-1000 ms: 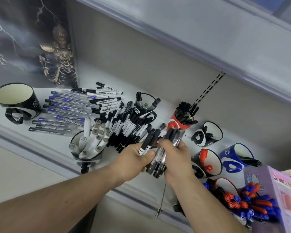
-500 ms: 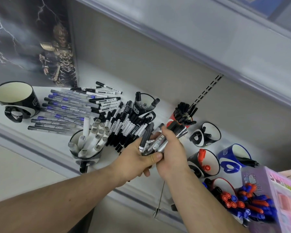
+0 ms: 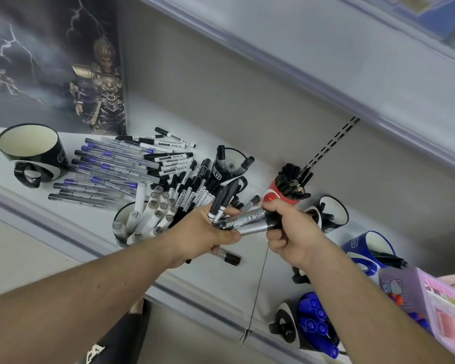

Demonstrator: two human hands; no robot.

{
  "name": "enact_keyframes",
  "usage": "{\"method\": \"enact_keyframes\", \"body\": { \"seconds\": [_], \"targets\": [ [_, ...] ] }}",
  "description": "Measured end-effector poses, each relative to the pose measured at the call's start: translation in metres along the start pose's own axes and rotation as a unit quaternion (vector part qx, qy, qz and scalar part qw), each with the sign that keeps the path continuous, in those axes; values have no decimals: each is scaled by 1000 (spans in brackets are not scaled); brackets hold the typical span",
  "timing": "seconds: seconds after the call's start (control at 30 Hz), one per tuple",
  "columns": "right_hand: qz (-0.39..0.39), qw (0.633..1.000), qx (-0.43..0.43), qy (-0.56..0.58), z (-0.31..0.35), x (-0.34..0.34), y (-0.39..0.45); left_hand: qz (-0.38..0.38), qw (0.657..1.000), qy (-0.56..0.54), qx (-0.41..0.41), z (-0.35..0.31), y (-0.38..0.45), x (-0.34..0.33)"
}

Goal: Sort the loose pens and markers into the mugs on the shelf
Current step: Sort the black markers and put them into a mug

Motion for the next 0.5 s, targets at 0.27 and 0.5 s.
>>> {"method": "enact_keyframes", "body": {
  "seconds": [0.27, 0.5],
  "targets": [
    [-168, 891, 403, -123, 60, -26, 22, -102, 989, -70, 74, 7, 16, 10],
    [-145, 823, 440, -330, 70, -66, 101, -35, 983, -157, 84, 10, 8, 8]
  ]
}}
Point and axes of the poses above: each hand's wrist, its own y-axis towards the middle knuckle, its own x-axis out of the back of the hand, z = x × y, the point moved 1 cm from there along y, towards the middle knuckle, and after that the axes turned 7 degrees about y, right-handed, at the moved point
